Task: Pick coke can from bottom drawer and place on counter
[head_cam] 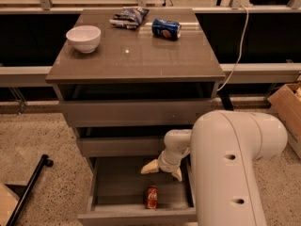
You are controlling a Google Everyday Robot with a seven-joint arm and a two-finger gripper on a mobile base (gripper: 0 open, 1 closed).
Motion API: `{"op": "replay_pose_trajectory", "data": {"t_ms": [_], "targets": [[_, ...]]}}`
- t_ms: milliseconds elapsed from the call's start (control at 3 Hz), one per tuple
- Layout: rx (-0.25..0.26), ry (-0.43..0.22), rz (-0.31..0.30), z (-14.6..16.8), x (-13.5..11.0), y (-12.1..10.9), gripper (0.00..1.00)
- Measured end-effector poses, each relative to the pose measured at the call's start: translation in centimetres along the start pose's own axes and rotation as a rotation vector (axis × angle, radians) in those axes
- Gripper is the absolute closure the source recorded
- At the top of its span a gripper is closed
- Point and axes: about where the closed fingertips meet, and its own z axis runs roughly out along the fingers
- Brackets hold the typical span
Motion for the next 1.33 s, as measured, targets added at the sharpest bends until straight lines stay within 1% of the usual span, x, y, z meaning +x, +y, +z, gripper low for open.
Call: {"op": "replay_pose_trajectory", "data": {"t_ms": [333,667,1000,1333], "targets": [[0.002,0.007,0.003,0.6,0.2,-0.2,0.00],[-0.032,0.023,0.026,2.6,0.3,0.1,0.00],[-0.051,0.042,0.030,6.0,0.7,0.7,0.00],[-0.092,0.079,0.039,11.0,1.0,1.0,0.00]]}}
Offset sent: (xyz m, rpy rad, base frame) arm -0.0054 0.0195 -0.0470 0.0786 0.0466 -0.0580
